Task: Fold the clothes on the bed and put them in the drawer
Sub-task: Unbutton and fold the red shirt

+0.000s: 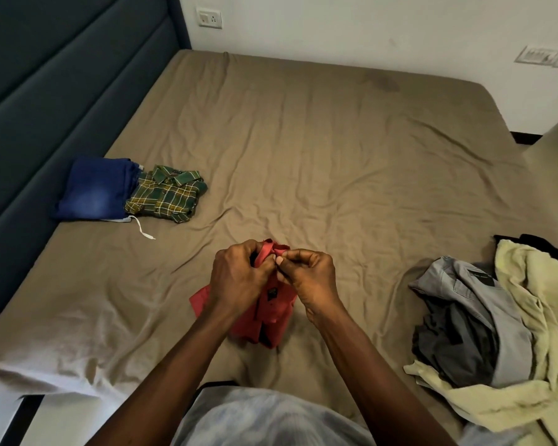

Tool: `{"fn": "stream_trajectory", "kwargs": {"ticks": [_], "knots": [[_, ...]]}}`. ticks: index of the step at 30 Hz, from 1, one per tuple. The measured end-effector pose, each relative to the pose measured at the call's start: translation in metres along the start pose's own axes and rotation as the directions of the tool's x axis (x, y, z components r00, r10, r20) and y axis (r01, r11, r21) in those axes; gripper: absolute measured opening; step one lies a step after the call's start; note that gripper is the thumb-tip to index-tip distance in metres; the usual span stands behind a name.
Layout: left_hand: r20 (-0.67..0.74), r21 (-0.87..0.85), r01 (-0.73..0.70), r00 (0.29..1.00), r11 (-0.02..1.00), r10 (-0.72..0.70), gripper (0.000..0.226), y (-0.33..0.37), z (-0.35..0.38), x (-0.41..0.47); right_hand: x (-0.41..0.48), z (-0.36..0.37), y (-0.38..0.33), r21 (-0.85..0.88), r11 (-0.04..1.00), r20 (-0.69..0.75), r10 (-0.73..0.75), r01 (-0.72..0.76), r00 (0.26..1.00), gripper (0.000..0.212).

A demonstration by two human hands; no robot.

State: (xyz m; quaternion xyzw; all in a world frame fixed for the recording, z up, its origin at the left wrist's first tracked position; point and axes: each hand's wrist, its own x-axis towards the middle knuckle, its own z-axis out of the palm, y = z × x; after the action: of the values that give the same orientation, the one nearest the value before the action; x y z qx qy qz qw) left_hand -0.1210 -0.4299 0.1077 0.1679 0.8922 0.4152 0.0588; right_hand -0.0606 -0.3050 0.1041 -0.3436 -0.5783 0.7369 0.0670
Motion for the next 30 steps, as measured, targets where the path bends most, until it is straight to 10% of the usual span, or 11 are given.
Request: {"fn": "stream_trajectory", "kwargs": {"ticks": [6,12,23,25,30], "knots": [[0.288,-0.264,0.176,0.953,0.948,-0.097,0.021,-0.003,-0.006,0.005,0.007,-0.009,-0.006,-0.421,0.882,0.007,-0.232,0.213,0.973,0.013],[0.462,-0.419,0.240,0.887,0.876,-0.022,0.028,0.006,-0.018,0.005,0.001,-0.006,-0.022,-0.766,0.444,0.258,-0.451,0.465,0.855,0.021],[0.501,-0.689,0.533,0.840,0.491,-0.210,0.015,0.021,-0.005,0.002,0.010,-0.001,-0.006,-0.802,0.365,0.145,-0.649,0.473,0.747,0.016],[0.457,-0.703,0.519,0.853,0.486,-0.251,0.016,0.023,-0.002,0.001,0.007,-0.002,-0.010,-0.762,0.408,0.174,-0.619,0.503,0.766,0.022],[0.422,-0.762,0.501,0.865,0.410,-0.272,0.011,0.017,-0.004,0.001,0.008,-0.015,-0.029,-0.300,0.919,0.229,-0.190,0.255,0.955,0.018]]}}
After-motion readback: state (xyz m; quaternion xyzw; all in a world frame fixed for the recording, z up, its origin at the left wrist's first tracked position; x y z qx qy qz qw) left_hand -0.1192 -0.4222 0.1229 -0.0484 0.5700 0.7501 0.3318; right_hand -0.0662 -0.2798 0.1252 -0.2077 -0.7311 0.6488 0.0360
